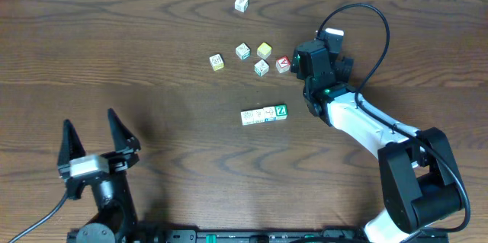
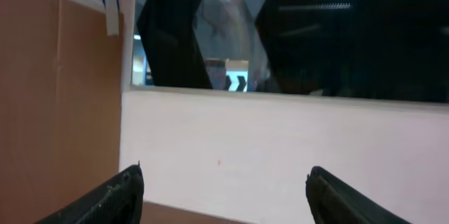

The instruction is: Lift 4 blocks

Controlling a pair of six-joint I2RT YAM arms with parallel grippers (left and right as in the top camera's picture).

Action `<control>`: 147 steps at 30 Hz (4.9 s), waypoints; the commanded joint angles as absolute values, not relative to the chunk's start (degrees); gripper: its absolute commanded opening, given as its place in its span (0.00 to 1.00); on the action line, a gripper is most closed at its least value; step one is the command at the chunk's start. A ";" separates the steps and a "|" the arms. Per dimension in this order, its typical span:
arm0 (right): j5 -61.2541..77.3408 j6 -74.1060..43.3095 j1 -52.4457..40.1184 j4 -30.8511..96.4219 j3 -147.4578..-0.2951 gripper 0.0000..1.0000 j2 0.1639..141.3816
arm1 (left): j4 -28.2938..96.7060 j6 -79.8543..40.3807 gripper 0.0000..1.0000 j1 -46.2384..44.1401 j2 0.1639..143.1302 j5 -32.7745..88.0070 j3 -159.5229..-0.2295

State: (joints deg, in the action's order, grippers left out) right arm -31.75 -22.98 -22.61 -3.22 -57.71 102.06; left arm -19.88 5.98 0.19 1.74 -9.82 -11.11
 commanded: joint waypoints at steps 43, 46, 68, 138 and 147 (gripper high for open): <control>-32.67 -23.07 -22.17 -3.18 -58.50 0.99 100.73 | 3.42 15.18 0.75 2.98 0.27 -7.94 -0.23; -32.67 -23.07 -22.17 -3.18 -58.50 0.99 100.73 | 3.42 15.18 0.75 2.98 0.27 -7.94 -0.23; -32.67 -23.07 -22.17 -2.76 -58.50 0.99 100.73 | 3.42 15.18 0.75 2.98 0.30 -7.94 -0.23; -6.96 -14.06 2.70 2.44 -0.30 0.99 0.27 | 3.42 15.18 0.75 2.98 0.27 -7.94 -0.23; -4.43 -6.26 2.70 4.10 -0.30 0.99 0.27 | 3.42 15.18 0.75 2.98 0.30 -7.94 -0.23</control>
